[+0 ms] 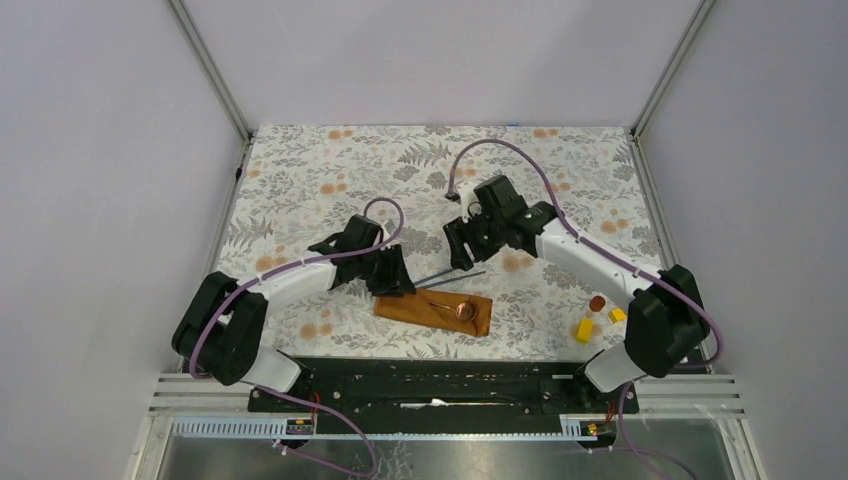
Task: Fold the napkin into a case and place the utensils inside
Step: Pick up the chopsticks from the center of the board.
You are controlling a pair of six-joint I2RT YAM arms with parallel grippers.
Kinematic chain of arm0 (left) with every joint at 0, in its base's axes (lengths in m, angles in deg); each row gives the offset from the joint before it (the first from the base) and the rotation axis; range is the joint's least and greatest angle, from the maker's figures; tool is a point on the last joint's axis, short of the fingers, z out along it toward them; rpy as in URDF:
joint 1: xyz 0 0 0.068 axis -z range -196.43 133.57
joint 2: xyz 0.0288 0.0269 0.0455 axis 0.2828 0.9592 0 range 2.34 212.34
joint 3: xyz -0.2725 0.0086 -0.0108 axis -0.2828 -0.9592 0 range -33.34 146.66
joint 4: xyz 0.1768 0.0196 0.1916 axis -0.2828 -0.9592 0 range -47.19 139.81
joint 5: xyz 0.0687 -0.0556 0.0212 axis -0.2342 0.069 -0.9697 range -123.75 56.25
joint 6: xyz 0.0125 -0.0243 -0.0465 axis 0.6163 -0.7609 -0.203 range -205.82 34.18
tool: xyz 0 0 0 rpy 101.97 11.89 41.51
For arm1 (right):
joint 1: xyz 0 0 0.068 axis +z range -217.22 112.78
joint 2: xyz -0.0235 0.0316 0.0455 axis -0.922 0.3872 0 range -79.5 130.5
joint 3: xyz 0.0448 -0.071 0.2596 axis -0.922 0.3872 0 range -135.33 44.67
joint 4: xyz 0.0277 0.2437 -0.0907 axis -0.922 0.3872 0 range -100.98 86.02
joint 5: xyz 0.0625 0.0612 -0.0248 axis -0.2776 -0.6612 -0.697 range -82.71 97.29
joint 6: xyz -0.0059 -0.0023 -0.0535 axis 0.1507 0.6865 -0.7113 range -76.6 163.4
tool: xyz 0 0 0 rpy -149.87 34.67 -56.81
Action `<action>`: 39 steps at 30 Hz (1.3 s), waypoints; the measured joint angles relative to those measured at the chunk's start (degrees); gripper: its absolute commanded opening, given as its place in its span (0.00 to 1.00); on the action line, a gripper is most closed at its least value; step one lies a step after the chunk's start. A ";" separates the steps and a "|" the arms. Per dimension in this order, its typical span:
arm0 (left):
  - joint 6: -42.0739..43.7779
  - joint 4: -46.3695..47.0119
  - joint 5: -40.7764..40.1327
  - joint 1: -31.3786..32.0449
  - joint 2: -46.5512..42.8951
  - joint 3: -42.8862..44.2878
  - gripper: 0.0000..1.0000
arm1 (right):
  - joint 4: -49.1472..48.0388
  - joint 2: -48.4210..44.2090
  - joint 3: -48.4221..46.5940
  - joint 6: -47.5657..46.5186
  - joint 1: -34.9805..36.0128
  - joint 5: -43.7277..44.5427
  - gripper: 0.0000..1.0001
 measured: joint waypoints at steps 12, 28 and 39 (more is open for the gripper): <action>-0.98 2.60 2.14 -6.62 -1.16 -8.22 0.42 | 12.28 21.51 -21.05 -47.06 0.28 -8.46 0.82; -1.70 1.68 2.27 -6.64 -17.14 -10.64 0.53 | 27.54 38.27 -36.13 -54.51 8.20 2.32 0.79; -0.31 -0.74 -3.32 -7.02 -29.66 -10.95 0.54 | 30.03 44.48 -40.28 -52.63 12.09 8.28 0.68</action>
